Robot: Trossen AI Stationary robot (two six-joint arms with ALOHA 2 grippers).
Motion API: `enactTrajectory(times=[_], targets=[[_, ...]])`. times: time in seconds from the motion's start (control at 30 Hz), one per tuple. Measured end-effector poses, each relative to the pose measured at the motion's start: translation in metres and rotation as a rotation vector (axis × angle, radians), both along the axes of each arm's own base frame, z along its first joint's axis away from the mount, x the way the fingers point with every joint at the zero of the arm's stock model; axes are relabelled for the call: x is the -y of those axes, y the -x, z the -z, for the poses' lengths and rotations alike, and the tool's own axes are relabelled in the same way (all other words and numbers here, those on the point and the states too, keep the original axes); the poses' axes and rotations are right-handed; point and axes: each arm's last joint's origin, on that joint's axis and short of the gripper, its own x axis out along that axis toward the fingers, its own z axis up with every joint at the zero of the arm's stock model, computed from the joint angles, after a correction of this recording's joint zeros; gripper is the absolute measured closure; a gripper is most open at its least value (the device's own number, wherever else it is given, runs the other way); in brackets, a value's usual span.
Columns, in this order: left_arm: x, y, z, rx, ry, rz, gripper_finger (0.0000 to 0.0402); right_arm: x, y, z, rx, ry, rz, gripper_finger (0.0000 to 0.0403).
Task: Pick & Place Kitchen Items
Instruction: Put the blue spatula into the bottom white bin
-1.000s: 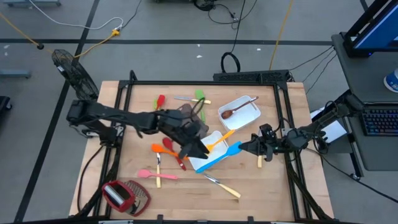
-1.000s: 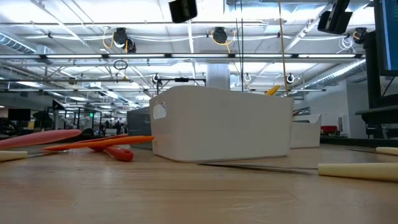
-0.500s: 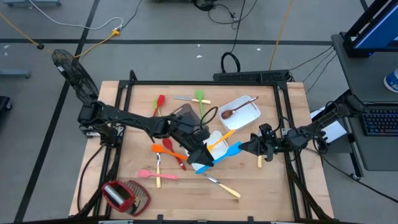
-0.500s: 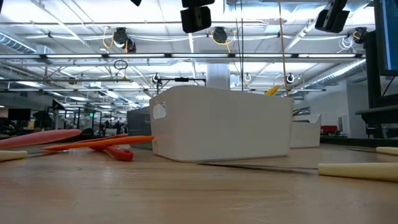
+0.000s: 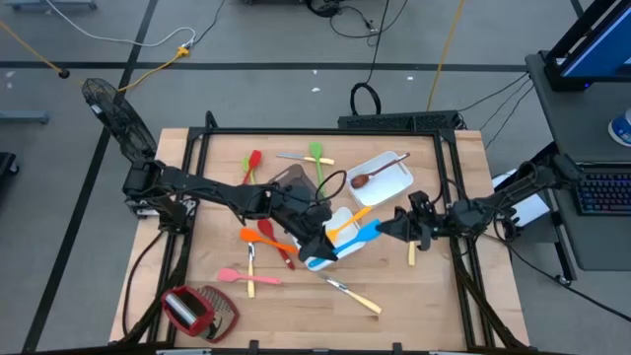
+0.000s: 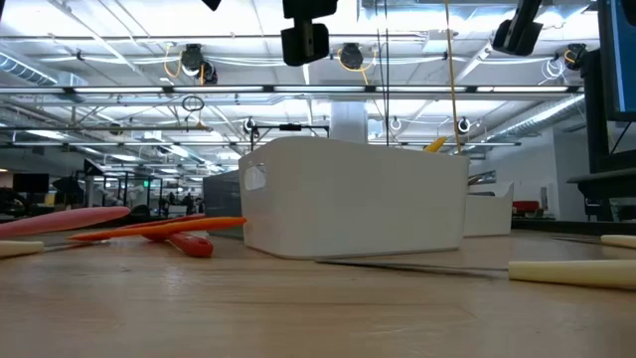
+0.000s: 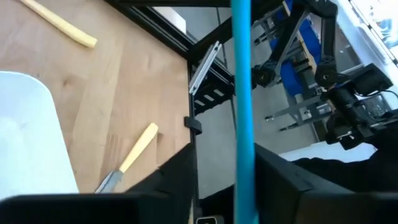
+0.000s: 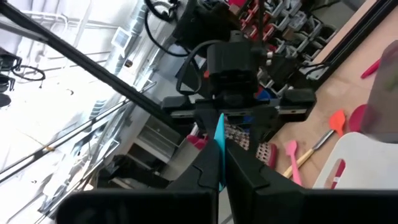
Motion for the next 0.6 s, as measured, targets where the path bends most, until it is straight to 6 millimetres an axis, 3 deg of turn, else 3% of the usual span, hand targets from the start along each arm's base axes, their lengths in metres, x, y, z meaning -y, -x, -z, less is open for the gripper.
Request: enactTrajectory(times=[0.2, 0.6], targets=[[0.0008, 0.0001, -0.0001, 0.012, -0.014, 0.014, 0.0384, 0.0013, -0.0005, 0.0000, 0.000, 0.004, 0.012, 0.0401], [0.0017, 0.0000, -0.0009, 0.028, -0.030, 0.006, 0.0388, 0.0023, 0.0012, -0.0092, 0.099, 0.073, 0.038, 0.0319]])
